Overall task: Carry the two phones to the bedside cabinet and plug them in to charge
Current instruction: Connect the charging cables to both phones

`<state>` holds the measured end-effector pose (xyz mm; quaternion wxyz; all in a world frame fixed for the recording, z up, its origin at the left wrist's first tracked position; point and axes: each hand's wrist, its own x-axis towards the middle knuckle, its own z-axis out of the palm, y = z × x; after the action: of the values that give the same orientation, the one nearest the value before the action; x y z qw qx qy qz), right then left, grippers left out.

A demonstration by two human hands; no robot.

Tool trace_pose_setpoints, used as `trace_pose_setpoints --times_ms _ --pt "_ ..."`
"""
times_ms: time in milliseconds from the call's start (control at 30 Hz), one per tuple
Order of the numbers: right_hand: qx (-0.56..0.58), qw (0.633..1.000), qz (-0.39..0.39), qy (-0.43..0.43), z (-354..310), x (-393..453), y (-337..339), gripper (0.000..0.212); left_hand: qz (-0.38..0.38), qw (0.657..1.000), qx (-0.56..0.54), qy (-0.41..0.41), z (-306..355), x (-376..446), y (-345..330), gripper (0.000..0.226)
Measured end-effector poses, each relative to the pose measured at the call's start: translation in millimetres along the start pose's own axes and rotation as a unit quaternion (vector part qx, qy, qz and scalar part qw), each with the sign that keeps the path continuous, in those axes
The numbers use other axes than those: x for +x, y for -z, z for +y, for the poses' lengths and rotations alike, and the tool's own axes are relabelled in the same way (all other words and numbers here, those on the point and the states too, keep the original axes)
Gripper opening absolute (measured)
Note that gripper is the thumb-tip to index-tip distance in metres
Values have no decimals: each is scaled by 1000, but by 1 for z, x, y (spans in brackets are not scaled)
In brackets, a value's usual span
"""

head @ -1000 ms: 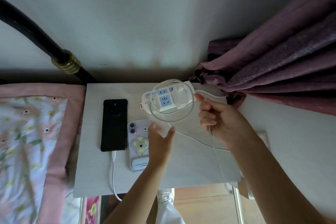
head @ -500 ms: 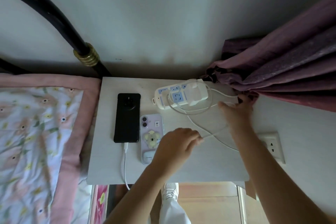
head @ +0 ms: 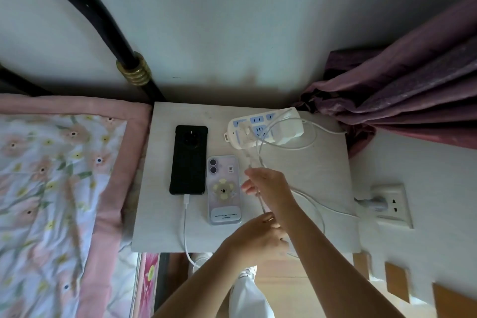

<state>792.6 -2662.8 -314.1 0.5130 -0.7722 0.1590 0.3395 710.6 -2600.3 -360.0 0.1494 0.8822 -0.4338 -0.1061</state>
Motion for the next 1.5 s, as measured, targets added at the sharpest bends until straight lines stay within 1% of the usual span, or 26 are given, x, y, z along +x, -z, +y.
trace_pose_setpoints --times_ms 100,133,167,200,267,300,333,367,400,500,567,633,667,700,733,767,900,1000,1067,1133,1233,1300,1333,1367,1433,1500 --pt "29 999 14 0 8 4 -6 24 126 989 -27 75 -4 -26 -10 18" --pt "25 1000 16 -1 13 4 -6 24 173 974 -63 133 -8 -35 -8 13" --pt "17 1000 16 -4 16 3 -6 24 231 946 -108 198 -12 -41 -4 9" --pt "12 1000 15 -8 19 2 -6 23 291 900 -166 279 -16 -45 -1 8" --pt "-2 1000 4 -13 24 -2 -7 21 364 756 -321 439 -25 -45 9 14" --pt "-6 1000 -7 -13 26 -4 -9 21 366 683 -401 488 -29 -43 15 16" --pt "-12 1000 -20 -8 29 -6 -12 21 356 628 -468 511 -33 -39 20 15" --pt "-26 999 -33 3 31 -8 -15 22 341 598 -510 516 -35 -34 25 10" --pt "-44 998 -43 17 33 -9 -18 22 326 590 -527 518 -36 -31 29 10" --pt "-81 993 -67 45 34 -10 -26 30 291 598 -522 533 -37 -29 34 19" --pt "-99 991 -68 59 35 -8 -29 33 308 604 -509 530 -35 -32 31 19" --pt "-104 992 -8 76 35 -7 -30 23 361 622 -435 542 -33 -39 25 17" --pt "-90 992 42 79 36 -6 -31 13 386 620 -390 562 -34 -43 20 16" --pt "-74 991 87 72 37 -4 -31 15 398 607 -363 585 -33 -48 16 16" --pt "-56 990 116 52 36 -1 -32 24 403 591 -357 601 -33 -51 11 17" --pt "-46 991 123 27 35 1 -33 30 403 578 -367 607 -33 -54 6 17" --pt "-12 995 93 -26 29 3 -44 17 395 552 -412 608 -28 -54 2 21" --pt "39 995 84 -47 26 6 -44 22 385 523 -430 627 -27 -54 8 21" --pt "80 994 44 -66 22 7 -42 13 382 506 -461 621 -28 -55 3 22" --pt "62 996 7 -60 18 5 -45 3 376 489 -508 601 -27 -54 0 23" --pt "-6 1000 13 -5 17 2 -47 9 391 428 -559 593 -29 -58 5 24" --pt "-5 1000 14 19 15 0 -43 4 424 379 -582 581 -32 -62 13 22" --pt "8 1000 11 28 13 -1 -40 8 436 368 -581 580 -34 -65 18 21" --pt "35 999 1 31 10 -3 -37 16 443 369 -575 581 -36 -68 21 21" --pt "129 990 -46 34 -1 -7 -32 28 453 394 -558 573 -41 -74 28 24" --pt "244 959 -139 48 -13 -10 -29 28 447 428 -547 564 -45 -76 36 25"
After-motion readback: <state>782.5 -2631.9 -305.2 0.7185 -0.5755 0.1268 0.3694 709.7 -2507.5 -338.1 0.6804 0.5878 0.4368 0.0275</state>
